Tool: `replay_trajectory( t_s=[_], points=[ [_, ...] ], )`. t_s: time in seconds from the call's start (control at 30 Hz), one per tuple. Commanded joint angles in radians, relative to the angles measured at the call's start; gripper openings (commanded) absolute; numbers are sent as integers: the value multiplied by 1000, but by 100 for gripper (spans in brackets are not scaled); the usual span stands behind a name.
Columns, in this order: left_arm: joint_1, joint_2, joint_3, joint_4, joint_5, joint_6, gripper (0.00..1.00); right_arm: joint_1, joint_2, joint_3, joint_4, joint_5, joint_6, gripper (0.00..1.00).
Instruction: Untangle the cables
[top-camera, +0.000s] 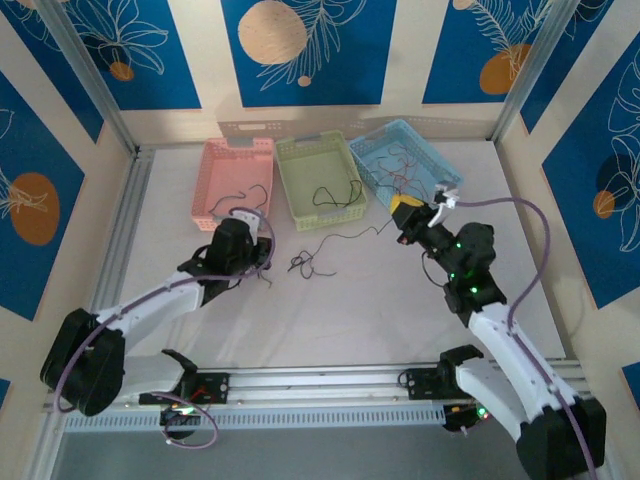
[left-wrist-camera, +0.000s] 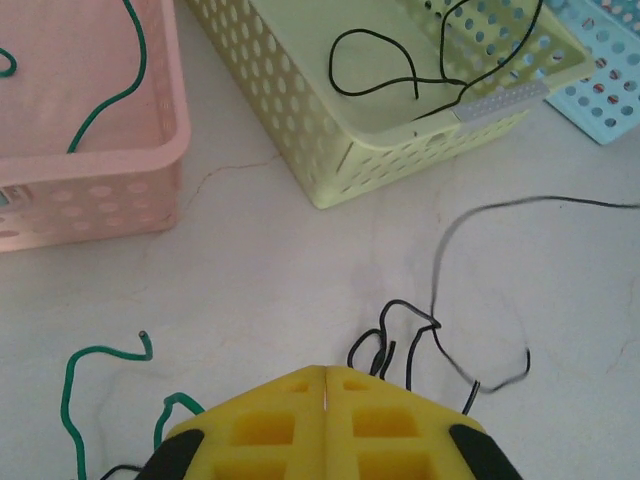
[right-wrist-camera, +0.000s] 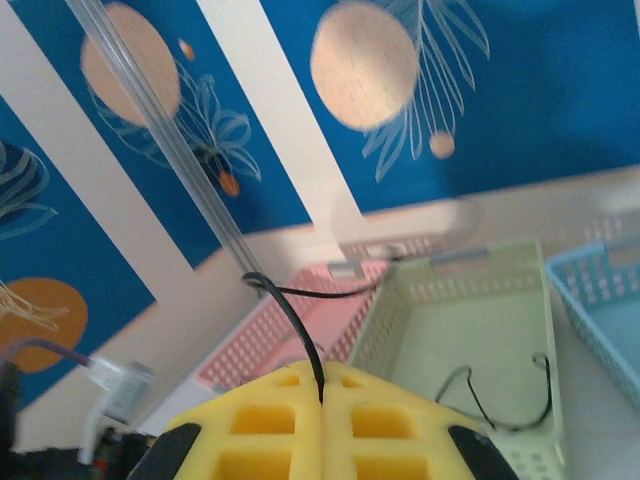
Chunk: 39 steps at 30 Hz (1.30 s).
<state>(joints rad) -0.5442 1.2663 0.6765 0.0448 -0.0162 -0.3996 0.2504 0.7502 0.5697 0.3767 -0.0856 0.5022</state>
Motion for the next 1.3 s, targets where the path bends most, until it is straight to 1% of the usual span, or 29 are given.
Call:
replay_trajectory(
  t_s=[0.0,0.1,0.17,0.3,0.47,0.57,0.63,0.77,0.87,1.03,1.13,1.27],
  points=[
    [7,41,60,-34,77,-35,0,-16,-81,44,-140,44,-11,0],
    [8,57,72,-43,83,-39,0,-33,-122,70,-217,66,21,0],
    [7,68,79,-45,99,-34,0,-47,-132,87,-243,49,41,0],
    [9,61,66,-14,137,-25,0,-61,-134,136,-231,-39,66,0],
    [16,41,29,69,193,-19,0,-60,-86,262,-217,-71,103,0],
    [22,45,20,114,192,-5,0,-60,-10,371,-211,-96,137,0],
    [23,51,13,147,170,18,0,-59,47,443,-195,-118,160,0],
    [27,80,-7,202,118,44,0,-47,167,560,-161,-114,182,0],
    [30,115,-50,285,113,43,0,-46,280,671,-166,-116,192,0],
    [37,158,-12,189,42,24,0,-38,438,853,-175,-145,207,0],
    [38,146,-34,220,68,20,0,-37,530,945,-177,-137,205,0],
    [39,121,-60,227,38,4,0,-35,654,1052,-167,-143,223,0]
  ],
)
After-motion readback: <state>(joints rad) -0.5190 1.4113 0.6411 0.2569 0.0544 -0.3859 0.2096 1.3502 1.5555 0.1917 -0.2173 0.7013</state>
